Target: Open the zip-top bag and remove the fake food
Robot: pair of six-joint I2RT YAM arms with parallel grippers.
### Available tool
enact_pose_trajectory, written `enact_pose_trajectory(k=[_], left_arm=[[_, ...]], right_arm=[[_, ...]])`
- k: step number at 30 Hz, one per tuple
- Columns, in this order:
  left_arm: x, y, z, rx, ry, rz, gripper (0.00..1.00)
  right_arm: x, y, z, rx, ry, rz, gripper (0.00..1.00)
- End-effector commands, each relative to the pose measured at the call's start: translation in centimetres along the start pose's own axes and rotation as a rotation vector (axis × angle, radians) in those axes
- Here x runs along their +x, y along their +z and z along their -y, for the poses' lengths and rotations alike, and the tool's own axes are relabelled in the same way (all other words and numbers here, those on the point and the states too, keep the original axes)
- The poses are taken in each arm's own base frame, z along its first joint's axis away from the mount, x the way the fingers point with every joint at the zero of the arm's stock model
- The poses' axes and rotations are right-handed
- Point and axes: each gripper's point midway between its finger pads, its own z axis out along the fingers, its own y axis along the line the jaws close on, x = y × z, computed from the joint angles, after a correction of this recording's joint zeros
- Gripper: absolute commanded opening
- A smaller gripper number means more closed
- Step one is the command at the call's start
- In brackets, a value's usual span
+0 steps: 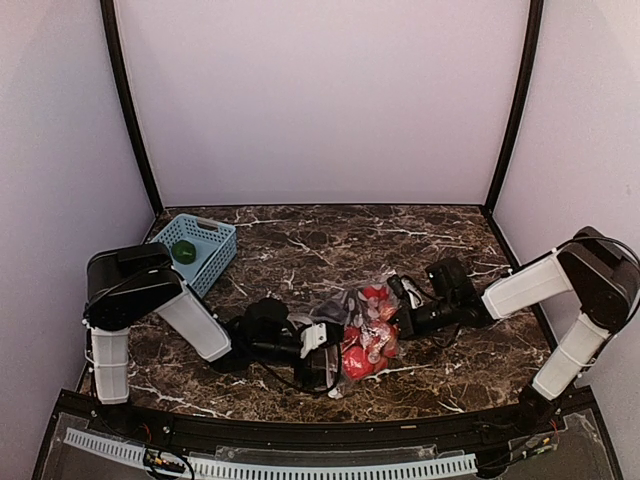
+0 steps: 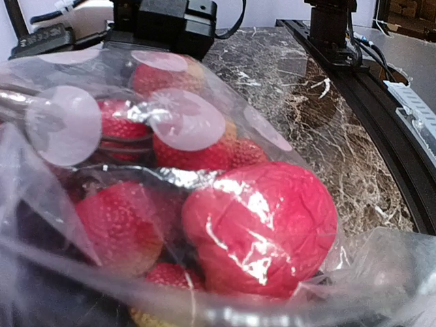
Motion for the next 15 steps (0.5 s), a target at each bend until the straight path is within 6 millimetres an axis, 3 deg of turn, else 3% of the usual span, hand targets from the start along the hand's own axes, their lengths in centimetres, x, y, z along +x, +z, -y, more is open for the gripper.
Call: enact_pose_trajectory(k=[1,4,7,15], left_arm=[[1.0,1.2,0.0,-0.013,0.027,-0.045,0.90],[0.7,1.4,-1.1,-0.071,0.013,-0.023,0.87],[0.5,1.2,-1.6,-0.095,0.004,-0.016,0.76],[-0.6,-1.8,-1.7,-0.161,-0.016,0.036,0.61]], right_arm=[[4.2,1.3,1.4,0.079,0.080,-0.113,0.00],[4.1,1.4,0.5,0.050,0.069,-0.117,0.00],[3.9,1.0,0.6,0.064,0.064,-0.108,0.00],[3.1,-0.2,0.5,0.063,0.063,-0.070,0.00]])
